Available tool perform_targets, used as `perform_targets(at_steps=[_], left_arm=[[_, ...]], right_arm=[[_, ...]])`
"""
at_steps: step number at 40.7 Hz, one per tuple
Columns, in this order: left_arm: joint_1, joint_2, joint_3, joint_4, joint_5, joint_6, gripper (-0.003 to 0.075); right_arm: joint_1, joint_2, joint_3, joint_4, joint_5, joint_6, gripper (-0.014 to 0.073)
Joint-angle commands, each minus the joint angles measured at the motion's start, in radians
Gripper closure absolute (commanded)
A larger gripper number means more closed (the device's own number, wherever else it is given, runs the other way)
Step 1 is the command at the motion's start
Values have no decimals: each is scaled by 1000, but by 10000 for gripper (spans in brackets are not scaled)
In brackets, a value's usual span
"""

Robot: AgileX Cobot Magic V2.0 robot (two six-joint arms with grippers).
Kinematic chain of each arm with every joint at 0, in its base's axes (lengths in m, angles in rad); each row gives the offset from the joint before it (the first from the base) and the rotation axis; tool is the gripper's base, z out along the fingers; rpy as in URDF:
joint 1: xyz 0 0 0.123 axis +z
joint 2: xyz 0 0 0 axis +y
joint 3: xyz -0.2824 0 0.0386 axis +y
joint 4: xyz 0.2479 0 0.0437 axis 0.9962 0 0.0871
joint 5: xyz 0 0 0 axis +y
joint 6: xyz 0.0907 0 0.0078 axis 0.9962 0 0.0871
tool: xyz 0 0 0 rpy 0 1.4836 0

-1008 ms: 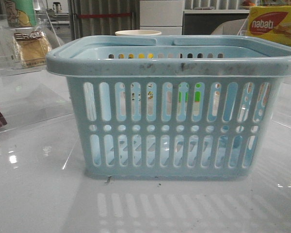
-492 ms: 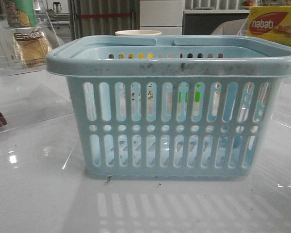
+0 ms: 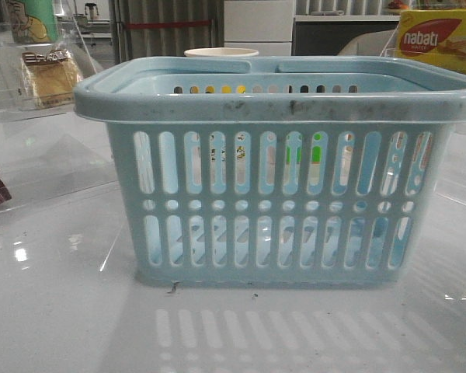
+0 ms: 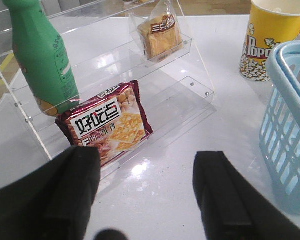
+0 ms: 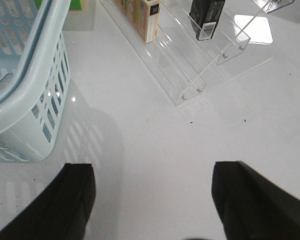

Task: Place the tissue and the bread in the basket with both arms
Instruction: 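Reach the right gripper to the white tissue pack on the shelf and grasp it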

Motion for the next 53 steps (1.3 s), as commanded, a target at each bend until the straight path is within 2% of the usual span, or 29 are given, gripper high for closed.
perform_targets(at_steps=[1,16,31,39,53], left_arm=[[-5,10,-29,4,-79,-5,273],[-5,10,-29,4,-79,-5,370],[-5,10,-29,4,-79,-5,457],[-5,10,-29,4,-79,-5,507],[-5,10,-29,4,-79,-5,573]], right_arm=[[-22,89,-73,-23,-98,10,0],[-175,505,-392,-24,-113,12,0],[-180,854,-672,24,-85,12,0],[-180,962,-756,42,-96,12,0],[-180,1071,-788,42,-235,12,0]])
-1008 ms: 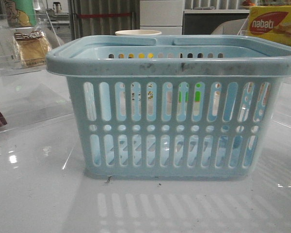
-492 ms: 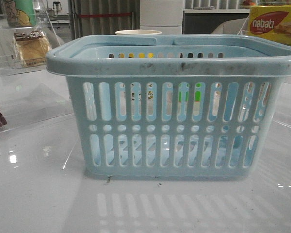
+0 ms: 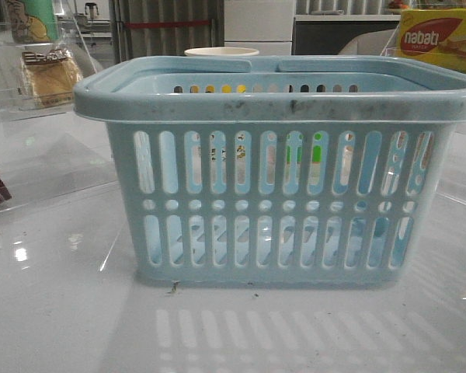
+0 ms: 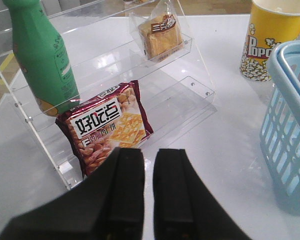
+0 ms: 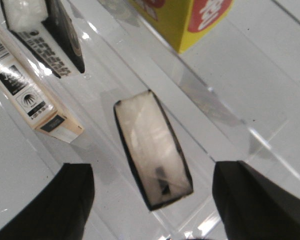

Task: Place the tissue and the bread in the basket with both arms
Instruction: 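Reach the right gripper to the white tissue pack on the shelf and grasp it, then carry the tissue pack over the basket and open the right gripper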

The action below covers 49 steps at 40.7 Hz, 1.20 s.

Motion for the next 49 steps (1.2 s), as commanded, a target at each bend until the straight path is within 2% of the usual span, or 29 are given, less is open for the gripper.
perform_targets(at_steps=[1,7,13,19,27,37,42,49], left_arm=[[-5,10,-29,3,-79,-5,575],[-5,10,-29,3,-79,-5,592],[-5,10,-29,3,-79,-5,592],[-5,10,-29,3,-79,-5,592],[-5,10,-29,3,-79,-5,592],[-5,10,-29,3,-79,-5,592],[-5,10,-29,3,-79,-5,592],[-5,10,-29,3,-79,-5,592]], right_arm=[[-4,-33,-37,1,-102,-2,0],[-4,-12,-37,1,-128,-2,36],[-4,-13,-37,1,-135,-2,244],[-4,-26,-37,38,-114,-2,358],[-3,-113,-45,162,-74,-2,379],[53,-298,-55,165,-34,-67,379],[138,-386,-55,165,18,-116,379],[320,-457,-53,165,88,-179,379]])
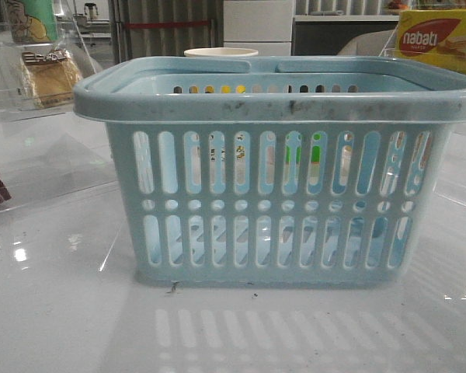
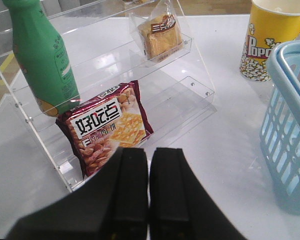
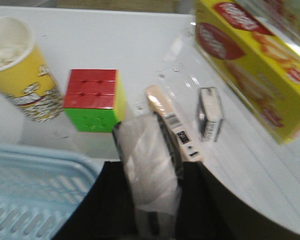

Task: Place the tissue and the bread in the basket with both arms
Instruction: 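Carry the tissue pack over the basket and open the right gripper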

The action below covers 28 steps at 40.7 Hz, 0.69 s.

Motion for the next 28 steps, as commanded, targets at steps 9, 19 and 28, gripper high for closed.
perform_targets(at_steps=[9,19,28], left_arm=[[-5,10,-29,1,-79,-5,592],[-5,10,-29,1,-79,-5,592],[-5,10,-29,1,-79,-5,592]], right_arm=[[299,-28,-10,13,21,-50,379],[396,97,17,14,13,-50,372],[395,174,17,20,28,-50,51]])
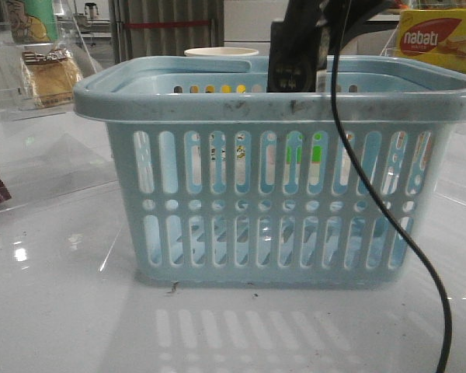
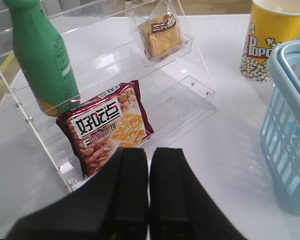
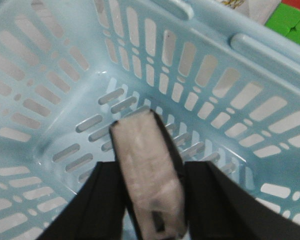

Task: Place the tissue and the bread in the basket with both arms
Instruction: 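Carry the tissue pack over the basket and open the right gripper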

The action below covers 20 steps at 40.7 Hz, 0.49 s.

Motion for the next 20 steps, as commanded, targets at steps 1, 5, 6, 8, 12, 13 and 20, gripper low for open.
perform_targets(at_steps=[1,5,6,8,12,13,20], left_arm=[[-5,10,-29,-1,-79,-5,592],[-5,10,-29,-1,-79,-5,592],[-5,10,-29,-1,-79,-5,592],[-5,10,-29,-1,-79,-5,592],[-5,10,-29,-1,-79,-5,592],[-5,10,-29,-1,-79,-5,592],[-5,10,-29,-1,-79,-5,592]], right_arm=[[-1,-32,-26,9,-43,-9,17],[-1,-42,-26,-10,-33,-21,-15],[-1,-47,-26,-10,-27,-28,-11],[1,-63,-23,-10,-18,-39,-2],[15,-129,21,-11,-41,-58,27],[19,-148,38,-11,-54,-62,37],[37,-347,214,-12,-140,-64,75]])
